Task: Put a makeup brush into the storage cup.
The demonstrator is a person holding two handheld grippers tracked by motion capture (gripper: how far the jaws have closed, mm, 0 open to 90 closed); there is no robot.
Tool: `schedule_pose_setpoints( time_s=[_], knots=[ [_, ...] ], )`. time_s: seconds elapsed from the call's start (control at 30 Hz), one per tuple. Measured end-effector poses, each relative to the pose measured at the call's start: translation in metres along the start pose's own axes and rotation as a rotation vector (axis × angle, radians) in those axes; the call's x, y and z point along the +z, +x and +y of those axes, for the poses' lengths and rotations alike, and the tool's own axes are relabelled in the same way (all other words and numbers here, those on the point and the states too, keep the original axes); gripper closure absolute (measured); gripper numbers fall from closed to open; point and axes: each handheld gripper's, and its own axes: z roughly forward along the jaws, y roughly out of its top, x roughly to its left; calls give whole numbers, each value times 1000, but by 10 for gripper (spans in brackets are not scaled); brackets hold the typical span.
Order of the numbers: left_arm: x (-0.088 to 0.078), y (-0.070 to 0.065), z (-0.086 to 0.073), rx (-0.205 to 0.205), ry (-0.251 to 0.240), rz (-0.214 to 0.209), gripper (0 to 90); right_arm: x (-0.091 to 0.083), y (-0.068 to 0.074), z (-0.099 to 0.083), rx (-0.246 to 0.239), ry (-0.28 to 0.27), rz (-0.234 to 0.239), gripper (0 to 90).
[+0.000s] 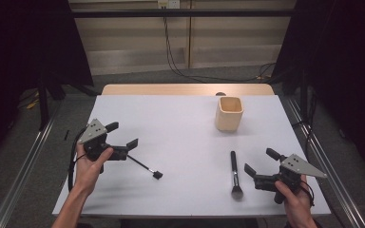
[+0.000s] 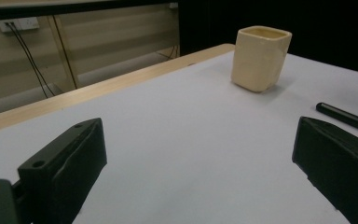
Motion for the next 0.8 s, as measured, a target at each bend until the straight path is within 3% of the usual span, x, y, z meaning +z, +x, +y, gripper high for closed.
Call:
schedule_pose_setpoints(
  time_s=[0.1, 0.13, 0.27, 0.33, 0.43, 0.5, 0.67, 0.8],
  knots=[
    [4, 3, 3, -12, 21, -25, 29, 0, 0, 0, 0, 0, 2, 0],
    [6, 3, 5, 10, 48, -23, 30, 0, 0, 0, -3, -1, 1, 0],
    [8, 2, 10, 31, 78, -39, 31, 0, 0, 0, -2, 2, 2, 0],
    [9, 1, 12, 18, 85, -62, 30, 0, 0, 0, -2, 2, 1, 0],
    [9, -3, 16, 50, 110, -82, 31, 0, -1, 0, -1, 5, -1, 0],
    [10, -3, 20, 80, 152, -82, 32, 0, -2, -1, 2, 12, -4, 0],
    [13, 0, 19, 113, 205, -68, 42, 1, 0, -1, -5, 11, 3, 0],
    [18, 1, 19, 133, 292, -90, 40, 1, 1, -1, -4, 11, 3, 0]
  ],
)
